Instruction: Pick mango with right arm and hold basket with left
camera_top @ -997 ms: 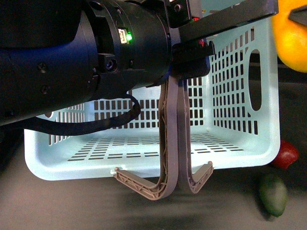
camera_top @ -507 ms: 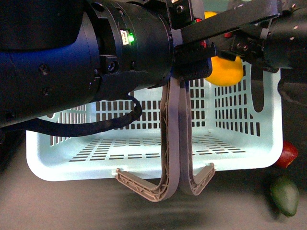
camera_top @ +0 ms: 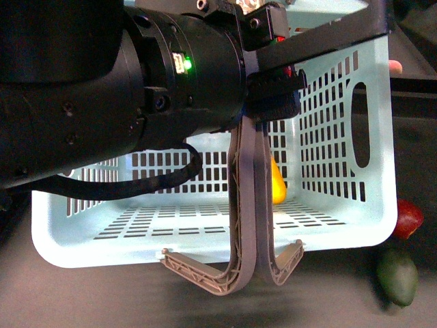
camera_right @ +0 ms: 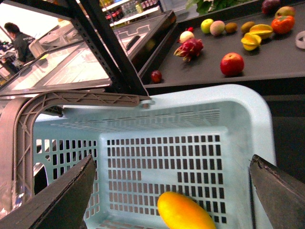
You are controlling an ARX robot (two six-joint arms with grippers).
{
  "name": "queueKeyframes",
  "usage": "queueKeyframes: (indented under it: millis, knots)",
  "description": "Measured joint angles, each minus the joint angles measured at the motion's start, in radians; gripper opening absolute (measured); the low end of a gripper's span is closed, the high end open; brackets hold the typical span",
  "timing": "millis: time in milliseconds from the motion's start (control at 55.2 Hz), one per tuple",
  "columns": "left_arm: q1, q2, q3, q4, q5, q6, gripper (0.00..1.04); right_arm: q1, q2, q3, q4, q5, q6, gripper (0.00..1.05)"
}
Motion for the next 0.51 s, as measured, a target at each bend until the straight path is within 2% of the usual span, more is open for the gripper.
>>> queueKeyframes:
  millis: [362, 507]
  knots:
    - [0.000, 0.000, 0.000, 0.000, 0.001, -0.002, 0.06, -0.139, -0.400, -0.220, -0.191, 0.023, -0.036, 0.97]
    - [0.000, 0.000, 0.000, 0.000, 0.003, -0.002, 0.06, -0.159, -0.645, -0.299, -0.346, 0.107, -0.071, 0.97]
